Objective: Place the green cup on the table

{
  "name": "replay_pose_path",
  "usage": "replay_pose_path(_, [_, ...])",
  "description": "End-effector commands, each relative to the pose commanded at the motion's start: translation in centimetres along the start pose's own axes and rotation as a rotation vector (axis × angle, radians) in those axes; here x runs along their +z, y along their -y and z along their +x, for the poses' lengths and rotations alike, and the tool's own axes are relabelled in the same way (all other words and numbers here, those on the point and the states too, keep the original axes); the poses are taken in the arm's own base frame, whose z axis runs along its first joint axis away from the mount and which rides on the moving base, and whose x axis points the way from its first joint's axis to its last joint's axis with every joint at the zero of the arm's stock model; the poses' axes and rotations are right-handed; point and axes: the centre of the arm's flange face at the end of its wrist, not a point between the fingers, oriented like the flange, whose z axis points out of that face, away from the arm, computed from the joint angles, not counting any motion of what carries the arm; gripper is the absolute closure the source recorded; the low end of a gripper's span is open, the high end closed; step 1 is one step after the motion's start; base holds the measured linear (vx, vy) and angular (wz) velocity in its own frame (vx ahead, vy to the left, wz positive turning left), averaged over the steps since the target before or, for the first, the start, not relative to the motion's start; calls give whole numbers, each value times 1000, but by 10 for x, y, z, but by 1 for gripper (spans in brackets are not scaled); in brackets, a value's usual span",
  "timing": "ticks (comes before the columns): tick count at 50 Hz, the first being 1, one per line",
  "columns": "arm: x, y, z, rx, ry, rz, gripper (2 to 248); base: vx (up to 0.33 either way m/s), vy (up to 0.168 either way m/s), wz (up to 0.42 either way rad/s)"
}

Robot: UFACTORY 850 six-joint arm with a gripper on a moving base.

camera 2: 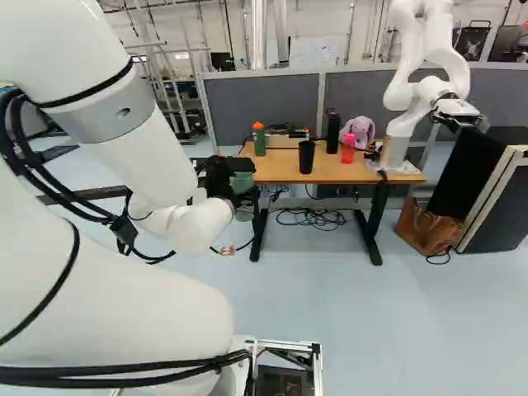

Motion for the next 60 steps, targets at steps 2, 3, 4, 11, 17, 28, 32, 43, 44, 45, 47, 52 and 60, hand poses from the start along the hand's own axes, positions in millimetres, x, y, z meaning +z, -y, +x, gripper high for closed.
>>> replay_pose_path(2, [0,0,0,0,0,0,124,301,185,-17])
replay_pose_path(3, [0,0,0,0,0,0,124,311,163,-20])
replay_pose_path(4, [0,0,0,0,0,0,124,310,148,-17])
replay_pose_path(11, [0,0,0,0,0,0,124,341,137,-58])
replay_pose_path(17, [0,0,0,0,0,0,124,343,138,-54])
replay_pose_path(28, [0,0,0,0,0,0,124,357,108,-36])
replay_pose_path(32, [15,0,10,8,-15,-8,124,246,55,32])
replay_pose_path(43, [36,-1,23,26,-52,-30,124,73,18,36])
replay_pose_path(44, [38,-2,24,27,-55,-32,124,0,0,0])
replay_pose_path(45, [41,-2,25,29,-58,-35,124,0,0,0])
replay_pose_path(47, [45,-3,27,33,-62,-41,124,-23,2,10])
replay_pose_path(52, [56,-5,30,42,-72,-57,124,0,0,0])
replay_pose_path(60, [75,-10,32,55,-86,-84,124,0,0,0])
